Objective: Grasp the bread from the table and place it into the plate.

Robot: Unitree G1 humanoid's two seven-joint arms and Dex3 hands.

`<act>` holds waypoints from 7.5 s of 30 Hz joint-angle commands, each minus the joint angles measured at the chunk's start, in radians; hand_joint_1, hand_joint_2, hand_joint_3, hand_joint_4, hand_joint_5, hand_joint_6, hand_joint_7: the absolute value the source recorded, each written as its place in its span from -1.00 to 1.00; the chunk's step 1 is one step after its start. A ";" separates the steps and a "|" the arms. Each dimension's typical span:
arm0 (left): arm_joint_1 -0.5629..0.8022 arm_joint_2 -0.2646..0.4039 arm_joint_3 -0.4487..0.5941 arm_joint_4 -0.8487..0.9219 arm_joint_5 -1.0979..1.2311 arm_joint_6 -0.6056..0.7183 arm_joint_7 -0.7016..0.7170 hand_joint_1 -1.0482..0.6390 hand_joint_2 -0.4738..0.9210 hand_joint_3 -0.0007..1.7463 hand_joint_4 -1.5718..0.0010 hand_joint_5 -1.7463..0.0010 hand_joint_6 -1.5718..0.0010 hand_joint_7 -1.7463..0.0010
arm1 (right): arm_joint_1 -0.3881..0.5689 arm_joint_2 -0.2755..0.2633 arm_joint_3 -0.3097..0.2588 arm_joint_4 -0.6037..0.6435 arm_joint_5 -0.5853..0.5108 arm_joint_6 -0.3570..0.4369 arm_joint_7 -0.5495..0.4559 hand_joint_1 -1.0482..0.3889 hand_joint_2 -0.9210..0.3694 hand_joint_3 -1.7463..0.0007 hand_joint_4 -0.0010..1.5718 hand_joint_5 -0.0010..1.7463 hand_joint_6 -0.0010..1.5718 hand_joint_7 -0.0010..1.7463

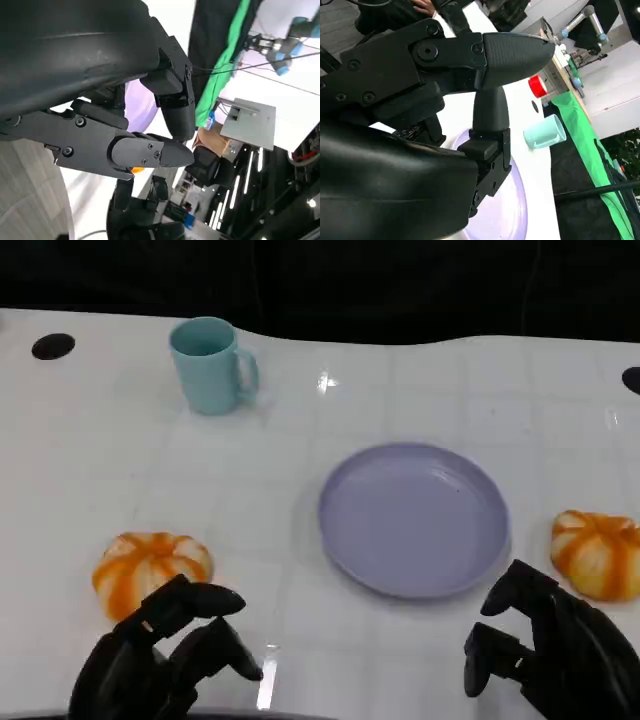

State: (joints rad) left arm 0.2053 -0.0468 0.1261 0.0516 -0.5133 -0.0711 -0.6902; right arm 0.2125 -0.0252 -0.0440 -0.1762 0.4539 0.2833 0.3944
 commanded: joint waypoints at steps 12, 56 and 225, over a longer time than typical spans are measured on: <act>0.017 0.103 -0.026 -0.068 0.291 -0.219 0.160 -0.44 1.00 -0.84 0.63 -0.33 0.25 0.80 | 0.010 -0.002 0.005 -0.023 -0.005 0.002 -0.018 -0.33 -0.99 0.49 -0.04 1.00 -0.41 1.00; 0.060 0.341 -0.114 -0.454 1.357 -0.088 0.593 -0.38 1.00 -0.98 0.85 0.73 0.62 1.00 | 0.012 0.000 0.010 -0.025 0.009 -0.004 -0.013 -0.31 -1.00 0.47 -0.03 1.00 -0.40 0.99; -0.929 0.220 -0.629 0.805 1.238 -0.324 1.058 -0.03 0.58 -0.08 -0.12 -1.00 0.18 -1.00 | 0.026 0.018 0.035 -0.017 0.006 -0.030 0.004 -0.28 -0.99 0.44 -0.04 1.00 -0.42 1.00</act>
State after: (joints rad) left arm -0.7001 0.1765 -0.4881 0.8444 0.7132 -0.3933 0.3771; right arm 0.2318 -0.0053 -0.0060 -0.1810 0.4449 0.2620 0.3892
